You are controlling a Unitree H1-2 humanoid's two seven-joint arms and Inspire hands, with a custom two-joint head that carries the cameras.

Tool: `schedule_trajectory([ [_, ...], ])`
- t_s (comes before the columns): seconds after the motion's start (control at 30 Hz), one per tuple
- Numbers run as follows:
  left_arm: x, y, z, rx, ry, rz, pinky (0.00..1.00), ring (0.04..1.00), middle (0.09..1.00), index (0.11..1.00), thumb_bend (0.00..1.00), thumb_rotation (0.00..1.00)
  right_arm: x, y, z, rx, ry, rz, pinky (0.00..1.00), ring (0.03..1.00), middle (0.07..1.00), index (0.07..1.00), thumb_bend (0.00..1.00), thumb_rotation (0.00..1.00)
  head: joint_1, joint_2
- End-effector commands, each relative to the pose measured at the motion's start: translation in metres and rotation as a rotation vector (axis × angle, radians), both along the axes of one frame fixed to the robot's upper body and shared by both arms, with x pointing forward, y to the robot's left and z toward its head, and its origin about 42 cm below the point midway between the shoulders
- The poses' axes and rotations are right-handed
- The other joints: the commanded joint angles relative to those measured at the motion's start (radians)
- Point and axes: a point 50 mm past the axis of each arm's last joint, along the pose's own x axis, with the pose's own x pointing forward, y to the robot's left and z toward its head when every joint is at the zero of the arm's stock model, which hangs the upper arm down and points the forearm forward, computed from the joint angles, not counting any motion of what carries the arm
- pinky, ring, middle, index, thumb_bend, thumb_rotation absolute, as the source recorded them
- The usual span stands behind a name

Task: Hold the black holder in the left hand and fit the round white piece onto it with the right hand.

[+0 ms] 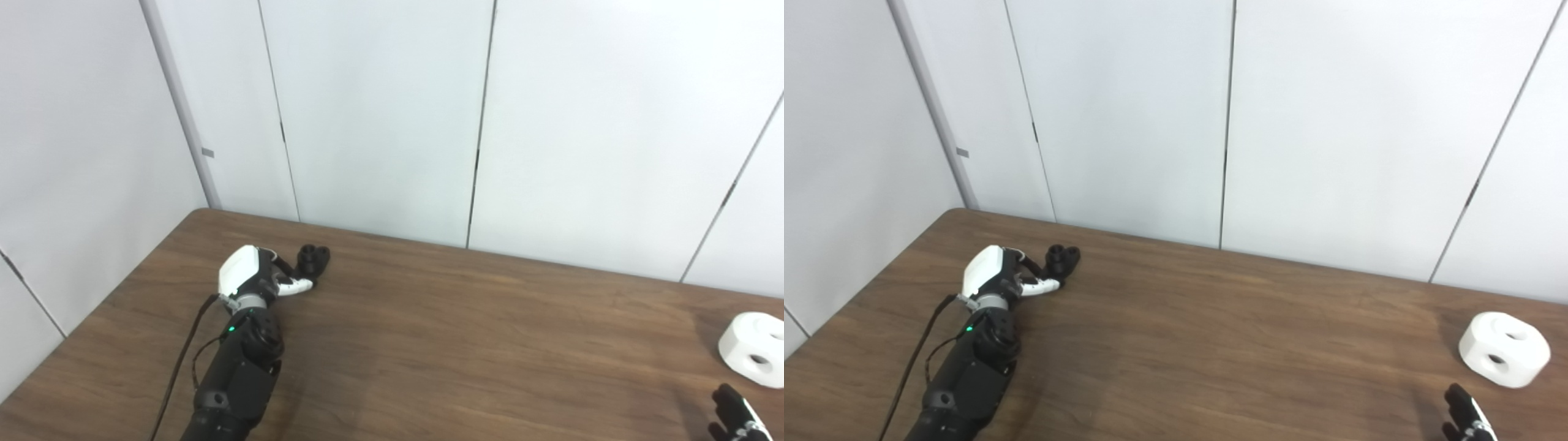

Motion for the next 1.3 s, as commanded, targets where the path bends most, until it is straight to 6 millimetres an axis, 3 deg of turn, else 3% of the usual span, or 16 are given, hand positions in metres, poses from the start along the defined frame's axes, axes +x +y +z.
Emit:
schedule_trajectory([
  [0.0, 0.009, 0.004, 0.016, 0.005, -0.044, 0.006, 0.89, 0.916, 0.833, 0.481, 0.52, 0.05, -0.022, 0.007, -0.023, 0.036, 0.082, -0.024, 0.98, 0.991, 0.949, 0.938, 0.80, 0.94, 0.001, 0.000],
  [0.6, 0.011, -0.004, 0.012, 0.035, -0.009, -0.050, 0.75, 0.833, 0.791, 0.482, 0.52, 0.04, -0.025, 0.006, -0.021, 0.023, 0.065, -0.022, 0.98, 0.977, 0.944, 0.941, 0.77, 0.95, -0.008, 0.007],
  [1.13, -0.005, -0.017, 0.005, 0.023, -0.006, -0.112, 0.73, 0.802, 0.750, 0.483, 0.52, 0.04, -0.024, 0.005, -0.020, 0.015, 0.056, -0.019, 1.00, 0.988, 0.953, 0.955, 0.74, 0.97, -0.013, 0.017],
  [1.27, -0.011, -0.019, 0.003, 0.023, 0.002, -0.127, 0.75, 0.832, 0.764, 0.484, 0.52, 0.04, -0.024, 0.006, -0.020, 0.020, 0.061, -0.023, 1.00, 0.997, 0.952, 0.959, 0.75, 0.96, -0.013, 0.019],
])
